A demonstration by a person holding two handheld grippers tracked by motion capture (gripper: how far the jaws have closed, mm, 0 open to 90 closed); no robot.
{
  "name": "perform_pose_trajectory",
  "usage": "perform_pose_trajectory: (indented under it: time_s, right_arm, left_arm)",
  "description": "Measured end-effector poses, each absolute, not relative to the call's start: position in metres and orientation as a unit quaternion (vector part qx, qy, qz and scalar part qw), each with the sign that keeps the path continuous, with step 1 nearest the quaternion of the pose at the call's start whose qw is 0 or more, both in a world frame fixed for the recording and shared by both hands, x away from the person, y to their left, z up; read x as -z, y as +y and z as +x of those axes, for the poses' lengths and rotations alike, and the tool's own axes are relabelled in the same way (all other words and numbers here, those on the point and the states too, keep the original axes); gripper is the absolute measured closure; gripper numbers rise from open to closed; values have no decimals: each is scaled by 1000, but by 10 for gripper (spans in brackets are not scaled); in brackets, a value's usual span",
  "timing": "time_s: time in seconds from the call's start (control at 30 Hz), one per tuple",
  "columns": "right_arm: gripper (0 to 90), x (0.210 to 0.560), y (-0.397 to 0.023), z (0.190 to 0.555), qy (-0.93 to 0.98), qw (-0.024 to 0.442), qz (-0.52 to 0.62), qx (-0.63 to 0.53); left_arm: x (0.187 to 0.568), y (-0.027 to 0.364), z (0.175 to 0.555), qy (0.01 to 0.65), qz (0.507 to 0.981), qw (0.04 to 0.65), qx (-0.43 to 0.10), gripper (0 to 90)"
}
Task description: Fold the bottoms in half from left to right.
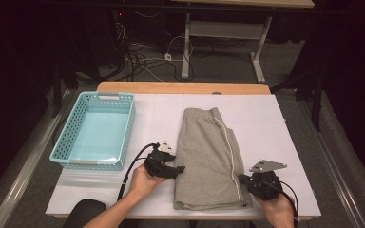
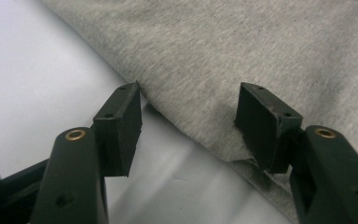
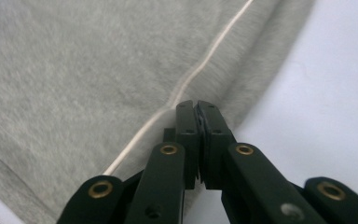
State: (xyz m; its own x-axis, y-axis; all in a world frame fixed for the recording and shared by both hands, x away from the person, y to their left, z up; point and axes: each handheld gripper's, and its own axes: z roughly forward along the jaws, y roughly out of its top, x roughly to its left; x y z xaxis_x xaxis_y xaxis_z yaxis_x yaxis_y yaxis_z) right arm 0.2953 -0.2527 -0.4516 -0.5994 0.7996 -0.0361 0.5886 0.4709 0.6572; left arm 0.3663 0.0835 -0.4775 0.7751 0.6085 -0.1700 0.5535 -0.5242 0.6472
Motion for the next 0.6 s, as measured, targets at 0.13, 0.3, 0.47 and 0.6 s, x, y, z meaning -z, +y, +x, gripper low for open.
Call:
perform_pose_trajectory:
  time_s: [0.13,0.3,0.47,0.6]
  right_arm:
    - [808,444,-255,293,822,174,425,-336]
    - [719,443,-240,298,822,180,418,-341]
    - [663,457,-227,307,842,164,417,-300]
    - [858,460,-226,307,852,178,409,-275]
  left_arm:
    - [478,82,367,330,873,356,-41,398]
    - [478,82,367,330,873,356,-42,398]
    - [478,82,367,330,873,356,-42,397]
    - [478,81,366,329,874,355,-44,396]
